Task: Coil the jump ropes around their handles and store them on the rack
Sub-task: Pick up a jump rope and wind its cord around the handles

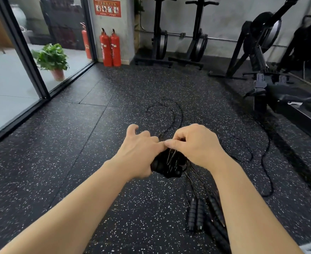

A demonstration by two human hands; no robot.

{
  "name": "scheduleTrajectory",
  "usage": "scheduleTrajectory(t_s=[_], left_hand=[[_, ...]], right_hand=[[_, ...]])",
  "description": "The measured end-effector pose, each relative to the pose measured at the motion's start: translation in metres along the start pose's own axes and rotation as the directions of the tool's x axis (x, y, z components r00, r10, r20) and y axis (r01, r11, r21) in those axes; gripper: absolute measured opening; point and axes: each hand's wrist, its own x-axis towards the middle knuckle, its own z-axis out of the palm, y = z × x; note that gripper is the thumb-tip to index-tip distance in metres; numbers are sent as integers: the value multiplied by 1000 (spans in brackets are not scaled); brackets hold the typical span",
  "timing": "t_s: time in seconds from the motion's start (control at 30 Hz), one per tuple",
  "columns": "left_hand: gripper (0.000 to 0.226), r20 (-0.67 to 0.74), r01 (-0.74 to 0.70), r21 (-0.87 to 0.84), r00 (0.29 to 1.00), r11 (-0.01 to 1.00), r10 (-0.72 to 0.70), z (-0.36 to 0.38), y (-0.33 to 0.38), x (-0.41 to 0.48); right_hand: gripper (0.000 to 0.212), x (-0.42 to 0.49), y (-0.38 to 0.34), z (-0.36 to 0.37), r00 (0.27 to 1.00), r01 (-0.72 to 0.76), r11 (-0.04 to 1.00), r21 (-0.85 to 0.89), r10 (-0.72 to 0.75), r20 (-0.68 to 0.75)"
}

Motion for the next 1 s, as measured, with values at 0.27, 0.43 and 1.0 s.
scheduleTrajectory(t_s=[0.27,0.43,1.0], left_hand=[[37,-293,-259,-114,931,959,217,9,-3,-6],[33,-336,-319,-155,907,935,254,4,-3,-5],[40,-122,256,-748,854,613,-506,-8,-14,1]], right_hand=[[60,17,23,14,998,-5,950,313,25,-60],[59,22,22,13,996,-69,836,544,31,78],[43,24,8,46,885,-465,664,585,366,288]])
